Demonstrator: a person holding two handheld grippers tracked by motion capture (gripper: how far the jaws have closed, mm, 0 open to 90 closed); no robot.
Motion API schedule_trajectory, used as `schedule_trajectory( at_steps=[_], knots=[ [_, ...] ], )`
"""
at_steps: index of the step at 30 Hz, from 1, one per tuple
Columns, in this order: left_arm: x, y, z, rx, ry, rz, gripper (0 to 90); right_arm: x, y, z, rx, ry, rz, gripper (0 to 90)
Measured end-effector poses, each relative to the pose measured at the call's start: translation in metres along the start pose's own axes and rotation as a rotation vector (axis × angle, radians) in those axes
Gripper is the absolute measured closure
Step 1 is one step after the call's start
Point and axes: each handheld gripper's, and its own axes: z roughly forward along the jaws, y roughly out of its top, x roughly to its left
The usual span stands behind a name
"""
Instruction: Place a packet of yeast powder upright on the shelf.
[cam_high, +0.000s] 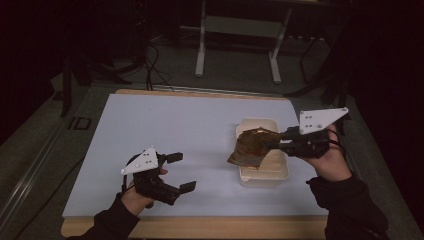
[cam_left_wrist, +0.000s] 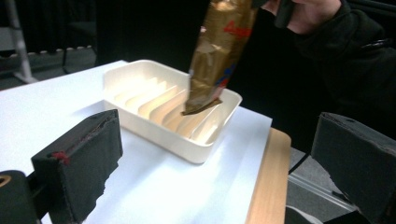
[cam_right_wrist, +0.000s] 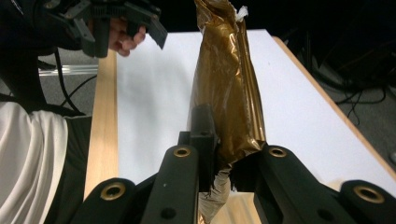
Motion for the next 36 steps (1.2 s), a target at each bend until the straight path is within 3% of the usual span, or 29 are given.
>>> schedule_trajectory(
  at_steps=[7, 15, 18, 22, 29, 36],
  knots=[
    [0.004, -0.012, -0.004, 0.008, 0.019, -0.013, 2.3, -0.007, -0.028, -0.005, 0.014, 0.02, 0.034, 82.2],
    [0.008, -0.021, -0.005, 0.018, 0.034, -0.008, 2.4, -0.011, -0.056, -0.009, 0.037, 0.003, 0.06, 82.1],
    [0.009, -0.022, -0.005, 0.024, 0.036, -0.002, 2.4, -0.013, -0.064, -0.007, 0.061, 0.029, 0.085, 81.7],
    [0.01, -0.025, -0.005, 0.02, 0.038, -0.005, 2.4, -0.014, -0.074, -0.004, 0.086, 0.024, 0.1, 81.6],
    [0.011, -0.03, -0.005, 0.011, 0.032, 0.006, 2.4, -0.013, -0.088, 0.005, 0.096, 0.04, 0.122, 81.2],
    [0.013, -0.035, -0.004, 0.033, 0.038, 0.018, 2.4, -0.012, -0.098, 0.016, 0.117, 0.06, 0.138, 80.8]
  ],
)
